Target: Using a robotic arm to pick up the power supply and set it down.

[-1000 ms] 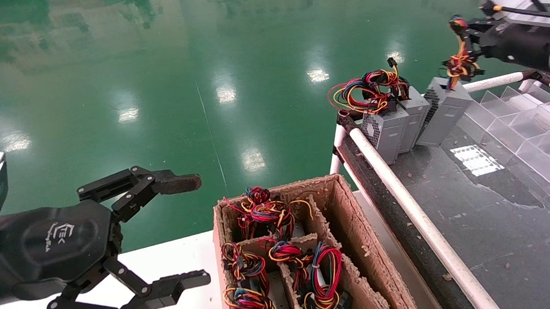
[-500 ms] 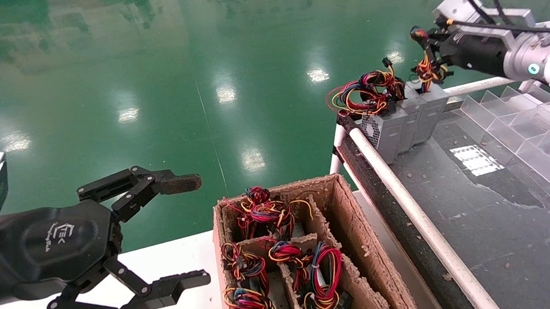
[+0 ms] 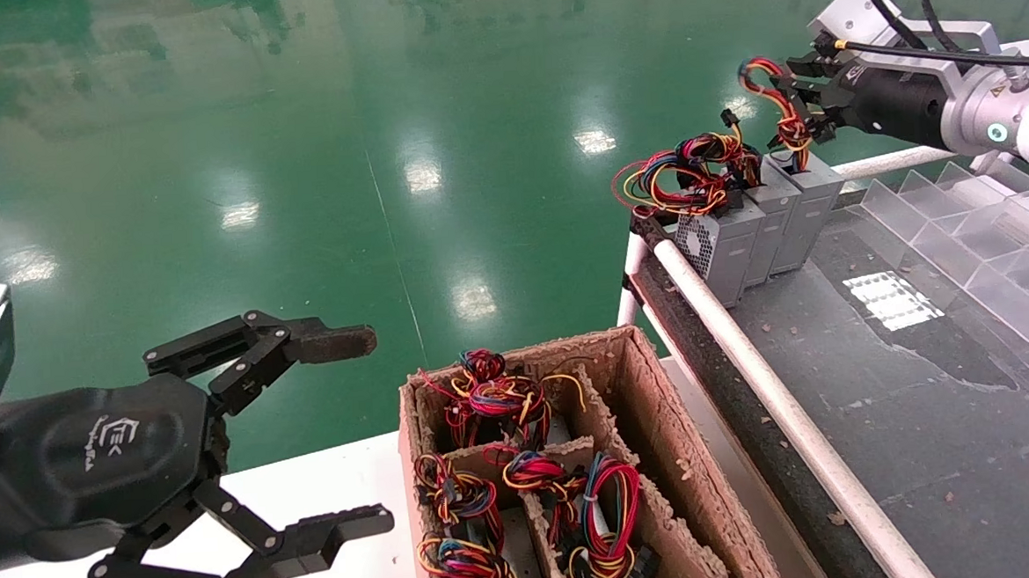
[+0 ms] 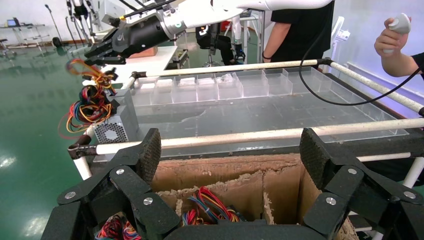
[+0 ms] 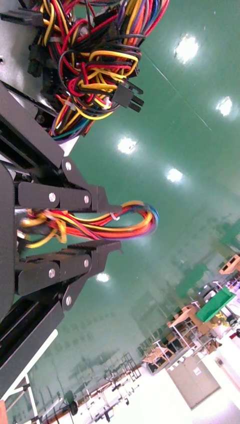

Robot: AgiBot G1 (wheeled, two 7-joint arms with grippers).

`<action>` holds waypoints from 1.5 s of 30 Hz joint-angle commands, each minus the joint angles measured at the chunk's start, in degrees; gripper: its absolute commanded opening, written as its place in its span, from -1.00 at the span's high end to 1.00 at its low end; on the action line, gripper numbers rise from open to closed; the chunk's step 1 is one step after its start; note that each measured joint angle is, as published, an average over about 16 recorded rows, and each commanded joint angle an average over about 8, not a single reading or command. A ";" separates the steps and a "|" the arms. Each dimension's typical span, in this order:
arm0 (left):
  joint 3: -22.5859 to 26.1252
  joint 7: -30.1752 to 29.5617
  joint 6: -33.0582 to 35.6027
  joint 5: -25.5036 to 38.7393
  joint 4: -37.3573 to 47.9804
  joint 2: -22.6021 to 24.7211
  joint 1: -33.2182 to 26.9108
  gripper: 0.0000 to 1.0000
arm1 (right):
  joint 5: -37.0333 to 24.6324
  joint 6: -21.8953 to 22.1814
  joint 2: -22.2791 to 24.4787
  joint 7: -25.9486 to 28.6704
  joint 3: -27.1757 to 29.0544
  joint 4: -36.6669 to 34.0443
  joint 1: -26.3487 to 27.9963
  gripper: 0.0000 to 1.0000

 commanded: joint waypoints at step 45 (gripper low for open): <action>0.00 0.01 -0.02 -0.01 0.02 -0.01 0.00 -1.00 | 23.73 -26.92 17.31 21.73 6.93 37.83 -22.99 -1.00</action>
